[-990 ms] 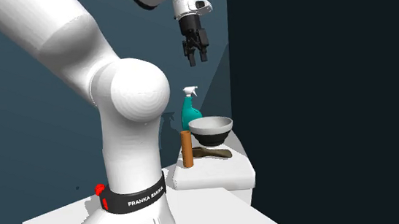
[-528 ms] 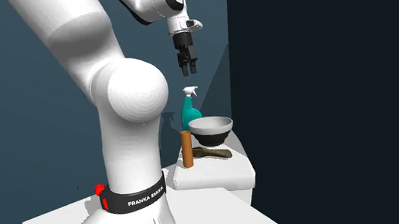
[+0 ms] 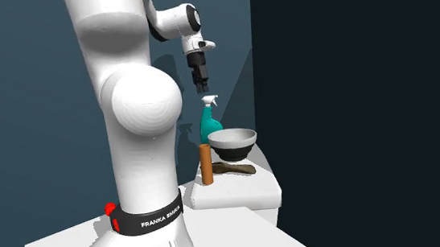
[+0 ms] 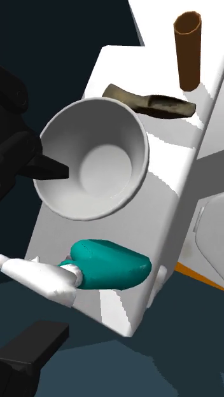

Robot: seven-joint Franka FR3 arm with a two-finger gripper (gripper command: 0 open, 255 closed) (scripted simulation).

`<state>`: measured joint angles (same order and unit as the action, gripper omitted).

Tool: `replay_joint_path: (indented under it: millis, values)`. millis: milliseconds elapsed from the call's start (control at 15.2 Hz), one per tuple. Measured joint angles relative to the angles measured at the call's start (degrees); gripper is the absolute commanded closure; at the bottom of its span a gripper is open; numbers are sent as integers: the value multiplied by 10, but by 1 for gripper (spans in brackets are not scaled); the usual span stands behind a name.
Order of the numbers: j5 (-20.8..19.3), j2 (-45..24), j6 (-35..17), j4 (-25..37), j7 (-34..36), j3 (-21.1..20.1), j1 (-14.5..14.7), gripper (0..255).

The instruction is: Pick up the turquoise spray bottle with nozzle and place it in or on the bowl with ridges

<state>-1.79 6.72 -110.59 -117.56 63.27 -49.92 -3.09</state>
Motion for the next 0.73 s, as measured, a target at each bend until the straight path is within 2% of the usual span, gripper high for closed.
replay_joint_path:
  millis: [264,726]
  values:
    - [-64,-85,-3,43,84,-29,9,0]
    - [-96,-119,-49,15,110,-27,13,0]
